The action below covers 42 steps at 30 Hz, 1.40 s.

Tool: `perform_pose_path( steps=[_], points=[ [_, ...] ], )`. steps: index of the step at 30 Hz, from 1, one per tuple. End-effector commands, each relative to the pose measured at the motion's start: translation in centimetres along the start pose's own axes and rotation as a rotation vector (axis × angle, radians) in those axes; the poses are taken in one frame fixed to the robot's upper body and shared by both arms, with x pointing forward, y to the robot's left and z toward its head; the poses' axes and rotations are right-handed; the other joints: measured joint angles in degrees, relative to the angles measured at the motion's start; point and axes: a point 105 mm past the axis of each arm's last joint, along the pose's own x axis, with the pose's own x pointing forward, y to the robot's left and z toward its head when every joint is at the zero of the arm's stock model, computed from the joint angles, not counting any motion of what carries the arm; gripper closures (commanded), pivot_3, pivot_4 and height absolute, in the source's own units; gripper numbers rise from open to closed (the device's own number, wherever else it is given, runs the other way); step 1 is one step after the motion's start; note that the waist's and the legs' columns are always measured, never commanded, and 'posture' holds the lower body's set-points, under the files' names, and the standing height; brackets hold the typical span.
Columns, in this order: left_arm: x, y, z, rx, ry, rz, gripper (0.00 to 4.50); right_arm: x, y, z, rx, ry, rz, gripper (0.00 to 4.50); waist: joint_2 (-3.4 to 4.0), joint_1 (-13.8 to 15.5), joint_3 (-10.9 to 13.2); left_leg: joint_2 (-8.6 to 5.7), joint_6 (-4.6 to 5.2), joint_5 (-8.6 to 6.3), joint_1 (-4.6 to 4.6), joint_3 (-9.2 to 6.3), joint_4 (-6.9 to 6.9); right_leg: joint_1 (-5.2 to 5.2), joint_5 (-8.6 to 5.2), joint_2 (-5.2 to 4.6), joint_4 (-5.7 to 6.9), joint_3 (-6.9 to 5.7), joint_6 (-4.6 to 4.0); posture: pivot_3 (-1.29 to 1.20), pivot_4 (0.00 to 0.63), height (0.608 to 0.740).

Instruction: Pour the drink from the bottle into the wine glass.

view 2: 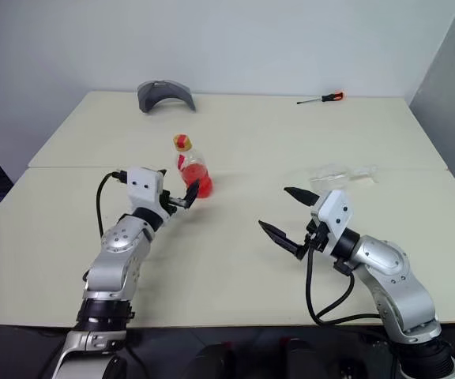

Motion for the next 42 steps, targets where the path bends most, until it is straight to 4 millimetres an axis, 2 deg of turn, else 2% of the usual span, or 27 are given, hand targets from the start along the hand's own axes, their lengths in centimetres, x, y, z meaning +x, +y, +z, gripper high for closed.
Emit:
perform_pose_path(
  steps=[1, 9, 21, 28, 31, 36, 38, 41, 42],
  points=[
    [1.2, -0.2, 1.0, 0.009, -0.057, -0.004, 0.03, -0.2, -0.2, 1.2, -0.034, -0.027, -0.023, 0.00, 0.00, 0.00, 0.00, 0.00, 0.00, 0.00, 0.00, 0.00, 0.01, 0.00, 0.00, 0.00, 0.00, 0.00, 0.00, 0.00, 0.150, 0.740],
    [3.4, 0.1, 0.6, -0.044, -0.068, -0.007, 0.03, -0.1, -0.3, 1.7, -0.057, -0.018, -0.045, 0.00, -0.01, 0.00, 0.00, -0.01, 0.00, 0.00, -0.01, 0.00, 0.01, -0.01, 0.00, 0.00, 0.01, -0.01, 0.00, 0.00, 0.150, 0.740],
    [5.4, -0.3, -0.5, -0.077, -0.057, -0.040, 0.03, -0.7, -0.5, 1.7, -0.081, 0.012, -0.088, 0.00, -0.03, -0.02, 0.01, -0.04, -0.01, 0.00, -0.07, 0.00, 0.06, -0.05, 0.01, 0.00, 0.02, -0.02, 0.01, 0.00, 0.150, 0.740],
    [6.0, -1.5, -0.2, -0.092, -0.086, -0.069, 0.03, -0.8, -0.6, 1.6, -0.080, 0.017, -0.103, 0.00, -0.03, -0.03, 0.01, -0.04, -0.01, 0.01, -0.12, 0.00, 0.06, -0.13, 0.00, 0.00, 0.06, -0.01, 0.01, 0.00, 0.150, 0.740],
    [6.0, -1.7, 0.1, -0.098, -0.113, -0.064, 0.64, -0.8, -0.8, 1.6, -0.083, 0.016, -0.110, 0.00, -0.03, -0.04, 0.01, -0.04, -0.01, 0.01, -0.13, 0.01, 0.07, -0.14, 0.01, 0.00, 0.07, -0.01, 0.01, 0.00, 0.150, 0.740],
    [6.0, -1.6, 0.2, -0.101, -0.119, -0.065, 2.03, -0.6, -0.9, 1.7, -0.083, 0.012, -0.110, 0.00, -0.04, -0.04, 0.02, -0.05, -0.01, 0.01, -0.16, 0.00, 0.07, -0.16, 0.01, 0.00, 0.07, -0.02, 0.01, 0.00, 0.150, 0.740],
    [5.9, -1.5, 0.2, -0.099, -0.120, -0.066, 2.30, -0.5, -0.9, 1.7, -0.083, 0.010, -0.109, 0.00, -0.04, -0.04, 0.02, -0.05, -0.02, 0.01, -0.17, 0.00, 0.08, -0.18, 0.01, 0.00, 0.07, -0.02, 0.01, 0.00, 0.150, 0.740],
    [5.9, -1.5, 0.3, -0.093, -0.119, -0.069, 2.42, 0.0, -1.2, 1.8, -0.073, 0.005, -0.116, 0.00, -0.04, -0.10, 0.02, -0.05, -0.02, 0.01, -0.17, 0.01, 0.08, -0.18, 0.01, 0.00, 0.08, -0.01, 0.01, 0.00, 0.150, 0.740],
    [5.9, -1.6, 0.5, -0.088, -0.122, -0.081, 2.43, 0.5, -2.1, 1.7, -0.080, 0.032, -0.154, 0.00, -0.04, -0.13, 0.02, -0.05, -0.02, 0.01, -0.17, 0.01, 0.08, -0.19, 0.01, 0.00, 0.08, -0.01, 0.01, 0.00, 0.150, 0.740]
  ],
)
